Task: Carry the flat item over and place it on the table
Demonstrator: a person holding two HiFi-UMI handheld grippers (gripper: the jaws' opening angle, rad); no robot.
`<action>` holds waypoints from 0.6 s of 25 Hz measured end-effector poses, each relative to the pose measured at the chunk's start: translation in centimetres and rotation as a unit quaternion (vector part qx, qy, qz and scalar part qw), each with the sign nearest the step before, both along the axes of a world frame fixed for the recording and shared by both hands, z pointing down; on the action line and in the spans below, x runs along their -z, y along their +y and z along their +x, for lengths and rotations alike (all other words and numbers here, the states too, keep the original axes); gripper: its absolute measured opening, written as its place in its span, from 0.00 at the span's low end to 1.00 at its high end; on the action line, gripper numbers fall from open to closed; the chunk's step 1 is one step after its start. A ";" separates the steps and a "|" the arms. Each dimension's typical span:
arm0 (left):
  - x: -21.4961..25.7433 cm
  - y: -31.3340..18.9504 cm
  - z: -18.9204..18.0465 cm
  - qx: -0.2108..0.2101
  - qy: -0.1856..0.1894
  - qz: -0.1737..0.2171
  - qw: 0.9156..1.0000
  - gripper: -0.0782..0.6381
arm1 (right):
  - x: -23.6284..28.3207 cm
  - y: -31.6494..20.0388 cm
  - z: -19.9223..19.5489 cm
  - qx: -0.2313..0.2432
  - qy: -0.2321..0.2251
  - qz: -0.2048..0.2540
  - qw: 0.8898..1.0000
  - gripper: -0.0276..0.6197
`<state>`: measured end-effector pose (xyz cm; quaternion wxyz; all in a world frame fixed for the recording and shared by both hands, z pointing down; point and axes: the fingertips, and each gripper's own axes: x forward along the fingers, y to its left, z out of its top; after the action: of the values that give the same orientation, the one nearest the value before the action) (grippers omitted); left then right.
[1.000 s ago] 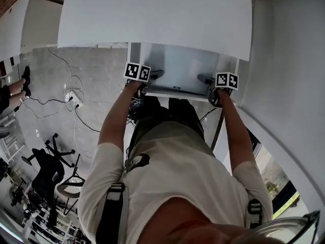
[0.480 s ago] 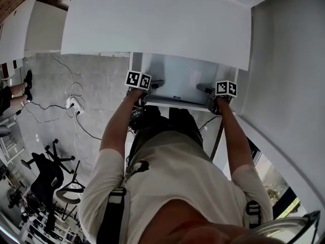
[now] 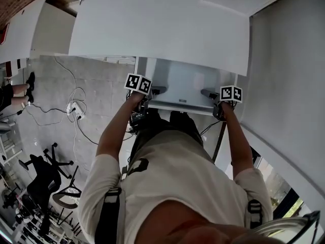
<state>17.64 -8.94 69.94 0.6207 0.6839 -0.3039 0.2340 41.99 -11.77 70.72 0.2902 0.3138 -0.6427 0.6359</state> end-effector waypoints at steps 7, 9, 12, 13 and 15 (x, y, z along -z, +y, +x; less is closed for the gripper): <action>1.7 0.3 -0.9 0.036 0.015 0.017 0.999 0.61 | 2.1 0.7 -0.9 0.010 -0.002 0.011 1.000 0.64; 2.1 0.6 -1.1 0.039 0.020 0.021 0.999 0.61 | 2.7 1.0 -1.2 0.012 -0.002 0.017 1.000 0.65; 3.2 1.0 -1.5 0.043 0.029 0.027 0.998 0.61 | 4.2 1.3 -1.5 0.015 0.000 0.028 0.999 0.65; 3.6 1.0 -1.8 0.045 0.032 0.030 0.998 0.61 | 4.7 1.3 -1.8 0.017 0.001 0.031 0.999 0.65; 4.2 1.1 -2.3 0.047 0.037 0.035 0.998 0.61 | 5.6 1.3 -2.4 0.021 0.004 0.035 0.999 0.64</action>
<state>15.30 -7.80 65.69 0.6172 0.6984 -0.3208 0.1682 39.62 -10.50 65.16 0.2945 0.3125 -0.6699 0.6056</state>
